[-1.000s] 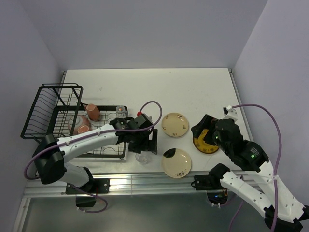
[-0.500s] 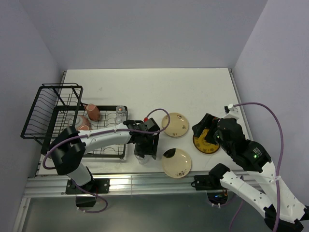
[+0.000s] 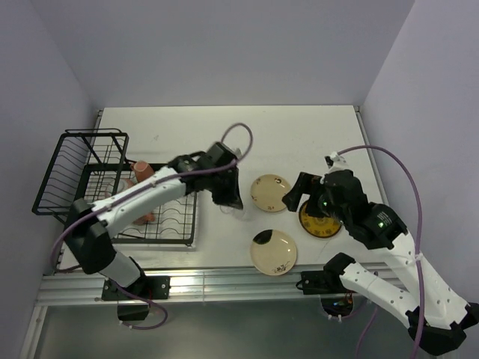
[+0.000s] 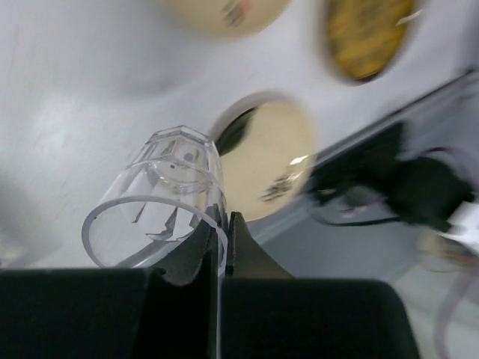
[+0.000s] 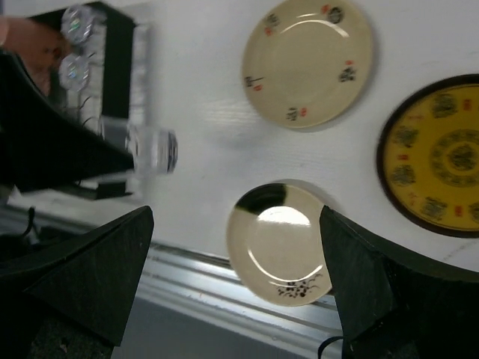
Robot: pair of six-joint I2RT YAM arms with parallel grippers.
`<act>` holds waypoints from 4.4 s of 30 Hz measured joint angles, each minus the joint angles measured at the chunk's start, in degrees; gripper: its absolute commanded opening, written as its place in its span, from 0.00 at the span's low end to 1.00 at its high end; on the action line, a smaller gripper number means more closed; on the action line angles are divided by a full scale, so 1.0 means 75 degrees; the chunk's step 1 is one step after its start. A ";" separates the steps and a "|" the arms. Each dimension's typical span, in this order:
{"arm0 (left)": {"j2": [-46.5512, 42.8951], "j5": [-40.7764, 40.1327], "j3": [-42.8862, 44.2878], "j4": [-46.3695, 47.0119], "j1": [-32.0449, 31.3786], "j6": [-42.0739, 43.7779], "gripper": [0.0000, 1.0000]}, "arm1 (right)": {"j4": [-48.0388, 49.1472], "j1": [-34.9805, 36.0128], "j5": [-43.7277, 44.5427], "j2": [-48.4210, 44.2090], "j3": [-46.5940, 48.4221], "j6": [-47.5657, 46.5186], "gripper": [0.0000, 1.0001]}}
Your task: Load the mixed dishes into the dish rack
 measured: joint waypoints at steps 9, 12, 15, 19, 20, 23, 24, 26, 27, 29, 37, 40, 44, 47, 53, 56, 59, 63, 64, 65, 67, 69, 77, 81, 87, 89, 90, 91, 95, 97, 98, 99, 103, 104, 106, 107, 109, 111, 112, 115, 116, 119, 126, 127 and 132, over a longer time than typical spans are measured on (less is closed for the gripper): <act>-0.3101 0.2457 -0.0714 0.3523 0.2378 -0.1434 0.00 | 0.1725 -0.0245 -0.2818 0.1032 0.0769 0.0388 1.00; -0.4033 0.2809 -0.1964 0.5342 0.2352 -0.2393 0.00 | 0.2801 -0.0437 -0.3643 0.1212 0.0731 0.1128 1.00; -0.4535 0.2897 -0.3077 0.6770 0.2337 -0.3261 0.00 | 0.4045 -0.0504 -0.4202 0.1419 0.0507 0.1947 1.00; -0.4881 0.2704 -0.4080 0.7796 0.2337 -0.4030 0.00 | 0.5336 -0.0504 -0.4686 0.1909 0.0306 0.2894 1.00; -0.4960 0.2655 -0.4199 0.7947 0.2337 -0.4159 0.00 | 0.5592 -0.0501 -0.4739 0.2049 0.0306 0.3048 1.00; -0.5214 0.2500 -0.4357 0.8402 0.2337 -0.4409 0.00 | 0.6105 -0.0396 -0.4876 0.2541 0.0382 0.3427 0.99; -0.5289 0.2454 -0.4380 0.8658 0.2337 -0.4500 0.00 | 0.6239 -0.0321 -0.4881 0.2710 0.0428 0.3506 0.99; -0.5438 0.2346 -0.4436 0.8961 0.2349 -0.4590 0.00 | 0.6438 -0.0140 -0.4887 0.2975 0.0597 0.3684 0.99; -0.5511 0.2276 -0.4491 0.9052 0.2358 -0.4639 0.00 | 0.6540 -0.0055 -0.4878 0.3066 0.0723 0.3701 0.99; -0.5575 0.2226 -0.4511 0.9229 0.2358 -0.4715 0.00 | 0.6723 0.0128 -0.4878 0.3130 0.0819 0.3724 0.97; -0.5986 0.2101 -0.4922 0.9704 0.2346 -0.4972 0.00 | 0.7286 0.0542 -0.4995 0.3299 0.0941 0.4033 0.40; -0.6132 0.1976 -0.5033 0.9696 0.2355 -0.4948 0.07 | 0.7332 0.0589 -0.5021 0.3445 0.1032 0.4135 0.00; -0.6441 0.1807 -0.4954 0.9014 0.2366 -0.4535 0.95 | 0.6983 0.0708 -0.4945 0.3754 0.1483 0.3905 0.00; -0.6776 0.1513 -0.4389 0.7461 0.2352 -0.3867 0.99 | 0.6304 0.0822 -0.4701 0.4130 0.2177 0.3360 0.00; -0.7428 0.0044 -0.2291 0.3695 0.2352 -0.2241 0.99 | 0.5348 0.1035 -0.3891 0.5094 0.3497 0.2060 0.00; -0.7729 -0.0708 -0.1352 0.2270 0.2352 -0.1673 0.99 | 0.4817 0.1480 -0.3206 0.5910 0.4197 0.1201 0.00; -0.8011 -0.1332 -0.0965 0.1314 0.2352 -0.1343 0.99 | 0.4447 0.2052 -0.2585 0.6685 0.4543 0.0472 0.00; -0.8370 -0.1912 -0.0973 0.0309 0.2352 -0.1233 0.98 | 0.4004 0.2707 -0.2008 0.7697 0.4651 -0.0294 0.00; -0.8440 -0.1996 -0.0979 0.0149 0.2352 -0.1230 0.98 | 0.3891 0.2859 -0.1894 0.7941 0.4654 -0.0452 0.00; -0.8553 -0.2104 -0.0982 -0.0047 0.2352 -0.1230 0.97 | 0.3777 0.2990 -0.1778 0.8174 0.4660 -0.0609 0.00; -0.8711 -0.2215 -0.0991 -0.0230 0.2352 -0.1233 0.95 | 0.3552 0.3223 -0.1547 0.8574 0.4674 -0.0883 0.00; -0.8824 -0.2299 -0.0991 -0.0399 0.2352 -0.1233 0.93 | 0.3372 0.3418 -0.1338 0.8921 0.4768 -0.1090 0.00; -0.8798 -0.2349 -0.0918 -0.0729 0.2352 -0.1192 0.88 | 0.3308 0.3826 -0.0845 0.9474 0.5065 -0.1588 0.00; -0.8676 -0.2308 -0.0877 -0.0699 0.2352 -0.1192 0.88 | 0.3305 0.3861 -0.0731 0.9672 0.5129 -0.1684 0.00; -0.8431 -0.2215 -0.0857 -0.0699 0.2352 -0.1174 0.90 | 0.3232 0.3888 -0.0446 0.9952 0.5359 -0.1775 0.00; -0.8323 -0.2157 -0.0801 -0.0714 0.2352 -0.1154 0.91 | 0.3124 0.3896 -0.0291 1.0121 0.5636 -0.1824 0.00; -0.8262 -0.2142 -0.0755 -0.0726 0.2352 -0.1139 0.90 | 0.3083 0.3899 -0.0230 1.0209 0.5767 -0.1853 0.00; -0.8201 -0.2116 -0.0694 -0.0746 0.2352 -0.1134 0.90 | 0.3080 0.3902 -0.0157 1.0296 0.5884 -0.1891 0.00; -0.7950 -0.2055 -0.0388 -0.0883 0.2352 -0.1052 0.90 | 0.3010 0.3963 0.0210 1.0640 0.6129 -0.2046 0.11; -0.7868 -0.2025 -0.0286 -0.0903 0.2352 -0.1003 0.90 | 0.2932 0.4030 0.0396 1.0829 0.6169 -0.2124 0.17; -0.7851 -0.2014 -0.0251 -0.0918 0.2352 -0.0997 0.90 | 0.2940 0.4071 0.0536 1.0891 0.6184 -0.2183 0.19; -0.7842 -0.2005 -0.0213 -0.0938 0.2352 -0.0979 0.90 | 0.2940 0.4118 0.0670 1.0931 0.6245 -0.2197 0.24; -0.7834 -0.1996 -0.0061 -0.1125 0.2352 -0.0938 0.90 | 0.2897 0.4301 0.1110 1.0998 0.6295 -0.2299 0.45; -0.7831 -0.1988 -0.0038 -0.1166 0.2352 -0.0935 0.90 | 0.2882 0.4331 0.1172 1.1001 0.6298 -0.2308 0.48; -0.7825 -0.1950 -0.0012 -0.1256 0.2352 -0.0927 0.91 | 0.2853 0.4403 0.1285 1.1001 0.6295 -0.2308 0.67; -0.7810 -0.1941 -0.0003 -0.1294 0.2352 -0.0915 0.91 | 0.2856 0.4433 0.1329 1.1001 0.6286 -0.2305 0.78; -0.7752 -0.1918 0.0047 -0.1390 0.2352 -0.0883 0.92 | 0.2871 0.4462 0.1358 1.0963 0.6193 -0.2273 0.87; -0.7624 -0.1891 0.0131 -0.1428 0.2352 -0.0836 0.92 | 0.2973 0.4473 0.1358 1.0870 0.6021 -0.2229 0.89; -0.7563 -0.1888 0.0169 -0.1434 0.2352 -0.0799 0.92 | 0.2999 0.4491 0.1361 1.0800 0.5960 -0.2206 0.89; -0.7350 -0.1888 0.0297 -0.1443 0.2352 -0.0711 0.92 | 0.2996 0.4517 0.1355 1.0418 0.5680 -0.2122 0.89; -0.7271 -0.1888 0.0350 -0.1445 0.2352 -0.0682 0.92 | 0.2970 0.4514 0.1361 1.0244 0.5610 -0.2095 0.89; -0.7067 -0.1886 0.0498 -0.1443 0.2352 -0.0597 0.92 | 0.2914 0.4505 0.1405 0.9728 0.5598 -0.2011 0.89; -0.6540 -0.1658 0.0682 -0.1378 0.2352 -0.0405 0.92 | 0.2602 0.3858 0.1510 0.7927 0.5324 -0.1411 0.89; -0.6371 -0.1553 0.0676 -0.1346 0.2352 -0.0367 0.92 | 0.2538 0.3541 0.1510 0.7495 0.5036 -0.1282 0.88; -0.5080 -0.0758 0.0309 -0.0766 0.2352 -0.0131 0.95 | 0.2133 0.1804 0.1597 0.5251 0.3098 -0.0825 0.88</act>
